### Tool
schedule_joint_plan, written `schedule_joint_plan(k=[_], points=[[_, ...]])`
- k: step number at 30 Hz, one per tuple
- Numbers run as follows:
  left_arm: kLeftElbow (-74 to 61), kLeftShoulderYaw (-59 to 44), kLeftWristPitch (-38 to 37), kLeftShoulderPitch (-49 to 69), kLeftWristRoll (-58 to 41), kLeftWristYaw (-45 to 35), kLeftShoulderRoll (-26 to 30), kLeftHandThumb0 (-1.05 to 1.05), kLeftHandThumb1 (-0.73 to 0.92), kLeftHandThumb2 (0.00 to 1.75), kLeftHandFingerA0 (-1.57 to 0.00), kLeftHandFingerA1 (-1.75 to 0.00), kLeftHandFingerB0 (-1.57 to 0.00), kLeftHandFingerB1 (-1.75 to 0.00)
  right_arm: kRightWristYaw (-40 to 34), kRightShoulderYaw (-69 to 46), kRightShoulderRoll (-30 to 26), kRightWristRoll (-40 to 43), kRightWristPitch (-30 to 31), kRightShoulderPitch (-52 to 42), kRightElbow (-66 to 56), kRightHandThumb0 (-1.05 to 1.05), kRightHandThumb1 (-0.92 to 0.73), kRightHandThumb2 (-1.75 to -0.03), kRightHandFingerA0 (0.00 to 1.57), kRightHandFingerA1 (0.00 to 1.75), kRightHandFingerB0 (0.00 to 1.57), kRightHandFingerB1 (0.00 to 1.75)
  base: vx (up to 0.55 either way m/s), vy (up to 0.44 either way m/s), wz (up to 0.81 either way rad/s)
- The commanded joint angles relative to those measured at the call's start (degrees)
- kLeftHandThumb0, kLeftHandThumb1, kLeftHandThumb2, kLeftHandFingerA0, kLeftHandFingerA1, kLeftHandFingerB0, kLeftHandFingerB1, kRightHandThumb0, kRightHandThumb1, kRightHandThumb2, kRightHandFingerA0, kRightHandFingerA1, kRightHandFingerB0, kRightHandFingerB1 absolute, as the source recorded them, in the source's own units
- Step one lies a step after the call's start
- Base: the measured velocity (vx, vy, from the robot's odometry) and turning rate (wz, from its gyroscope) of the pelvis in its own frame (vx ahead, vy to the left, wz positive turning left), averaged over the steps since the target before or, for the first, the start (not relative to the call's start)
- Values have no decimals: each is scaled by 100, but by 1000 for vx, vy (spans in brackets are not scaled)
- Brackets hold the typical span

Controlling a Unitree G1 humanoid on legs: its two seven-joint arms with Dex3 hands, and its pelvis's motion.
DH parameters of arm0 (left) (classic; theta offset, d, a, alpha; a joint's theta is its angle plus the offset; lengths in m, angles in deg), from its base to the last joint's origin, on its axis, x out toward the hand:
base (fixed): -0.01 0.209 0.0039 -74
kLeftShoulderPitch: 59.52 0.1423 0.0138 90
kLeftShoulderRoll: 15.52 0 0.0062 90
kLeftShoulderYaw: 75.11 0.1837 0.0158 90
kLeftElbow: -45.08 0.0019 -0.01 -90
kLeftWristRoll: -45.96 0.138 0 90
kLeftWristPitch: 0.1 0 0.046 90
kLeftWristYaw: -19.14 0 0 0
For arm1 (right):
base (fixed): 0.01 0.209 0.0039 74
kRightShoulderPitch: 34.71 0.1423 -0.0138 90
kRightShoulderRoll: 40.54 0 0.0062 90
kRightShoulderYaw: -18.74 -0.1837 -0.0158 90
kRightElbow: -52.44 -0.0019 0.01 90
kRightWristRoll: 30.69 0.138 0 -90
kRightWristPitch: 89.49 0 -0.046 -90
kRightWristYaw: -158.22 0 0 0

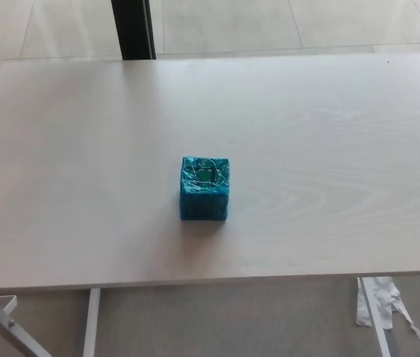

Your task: The robot uses its right hand to pick up a cube kept in the middle of the desk infront of it and hands it to a person

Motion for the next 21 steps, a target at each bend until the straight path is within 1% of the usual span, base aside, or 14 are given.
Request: schedule_joint_plan(k=[1, 3, 4, 7, 12, 13, 14, 15, 16, 17, 18, 19, 20, 21], points=[[153, -152, -105, -42, -175, -271, 132, -51, 65, 59, -56, -61, -55, -43, 42, -1, -134, 20, -642, -10, 223, -65, -58, -58, 62, 52, 45, 35, 0, 0, 0], [158, -190, -85, -73, -185, -271, 136, -50, 65, 59, -57, -60, -55, -43, 38, 0, -129, 25, -674, 6, 259, -65, -58, -58, 62, 52, 45, 35, 0, 0, 0], [186, -268, -56, -95, -249, -277, 124, -51, 63, 59, -57, -63, -56, -44, 38, 2, -129, 26, -689, 11, 274, -65, -58, -58, 62, 52, 45, 35, 0, 0, 0], [197, -277, -66, -80, -219, -276, 125, -52, 63, 59, -57, -62, -56, -44, 38, 9, -133, 23, -719, 11, 306, -65, -58, -58, 62, 52, 45, 35, 0, 0, 0], [228, -296, -60, -146, -223, -225, 100, -54, 61, 58, -59, -66, -59, -46, 35, 2, -139, 36, -745, 11, 339, -65, -58, -58, 62, 52, 45, 35, 0, 0, 0], [205, -346, -135, -118, -273, -267, 95, -48, 66, 60, -52, -58, -45, -40, -155, -192, -118, 212, -711, 31, 333, -77, -43, -84, 30, 62, 10, 41, 0, 0, 0], [195, -467, -138, -117, -387, -293, 80, -52, 63, 59, -50, -60, -46, -40, -211, -251, -190, 272, -592, -27, 130, -80, -47, -81, 29, 66, 13, 44, 0, 0, 0], [172, -549, -153, -102, -454, -317, 70, -59, 61, 59, -48, -60, -44, -40, -112, -321, -278, 338, -493, -96, -116, -65, -56, -57, 33, 67, 15, 36, 0, 0, 0], [162, -614, -155, -95, -496, -332, 66, -61, 59, 58, -47, -58, -45, -39, -75, -427, -297, 425, -478, -104, -215, -74, -47, -80, 64, 75, 8, 45, 0, 0, 0], [161, -683, -141, -99, -543, -341, 63, -61, 59, 58, -47, -58, -45, -39, -75, -538, -290, 505, -494, -87, -258, -74, -47, -80, 64, 75, 8, 45, 0, 0, 0], [166, -692, -167, -103, -516, -322, 60, -63, 59, 59, -44, -56, -42, -38, -68, -957, -289, 884, -683, 21, -395, -61, -52, -56, 67, 70, 8, 35, 0, 0, 0], [164, -702, -165, -111, -509, -321, 63, -63, 59, 59, -44, -56, -42, -38, -63, -1036, -272, 900, -683, 38, -438, -61, -52, -56, 67, 70, 8, 35, 0, 0, 0], [176, -707, -161, -127, -509, -329, 66, -64, 58, 59, -44, -55, -42, -37, -48, -1158, -323, 945, -669, 38, -636, -72, -54, -57, 49, 69, 6, 34, 0, 0, 0], [182, -781, -135, -151, -582, -363, 70, -63, 57, 58, -46, -57, -44, -38, -140, -1436, -362, 1127, -599, 20, -1220, -73, -44, -84, 32, 63, 5, 23, 0, 0, 0]])
